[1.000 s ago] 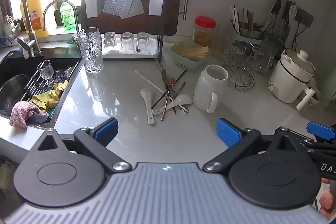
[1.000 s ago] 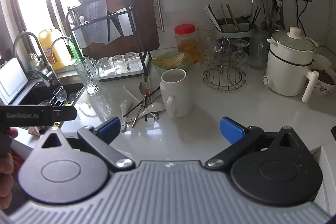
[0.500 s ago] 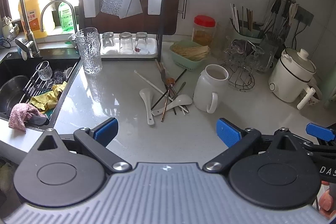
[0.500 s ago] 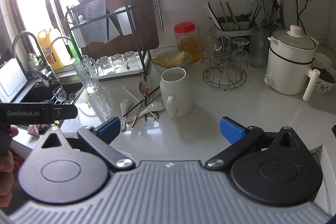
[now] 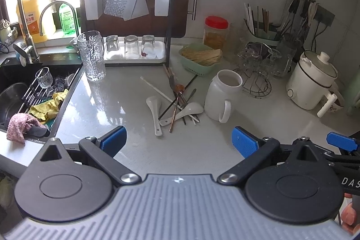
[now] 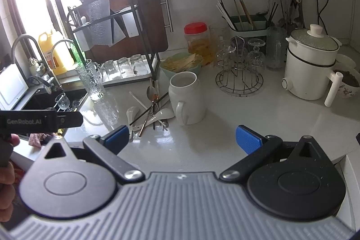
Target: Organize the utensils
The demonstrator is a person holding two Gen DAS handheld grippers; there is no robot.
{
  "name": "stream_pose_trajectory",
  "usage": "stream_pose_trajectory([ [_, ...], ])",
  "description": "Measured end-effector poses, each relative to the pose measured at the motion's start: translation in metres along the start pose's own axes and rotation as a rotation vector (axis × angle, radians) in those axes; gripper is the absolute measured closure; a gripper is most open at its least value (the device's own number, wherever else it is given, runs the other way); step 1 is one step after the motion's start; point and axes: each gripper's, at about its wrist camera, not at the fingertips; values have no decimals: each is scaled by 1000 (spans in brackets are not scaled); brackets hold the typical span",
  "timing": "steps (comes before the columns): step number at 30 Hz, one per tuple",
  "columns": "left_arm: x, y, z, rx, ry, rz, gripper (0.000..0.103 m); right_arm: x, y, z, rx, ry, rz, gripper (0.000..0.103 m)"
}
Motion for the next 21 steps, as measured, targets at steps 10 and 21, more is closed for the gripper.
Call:
stream_pose_trajectory([
  [10,1,-5,-4,4,-11,6,2,3,-4,0,9,-16,-2,0],
  [21,-3,-11,-1,4,20,-10,1,1,-10,4,2,-7,-7,0],
])
Point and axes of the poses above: each gripper's, at about its wrist camera, not at the fingertips, and x roughly against the way its jaws point, y to its left, z to its underside, and after that the axes turned 6 degrees about y, right-handed
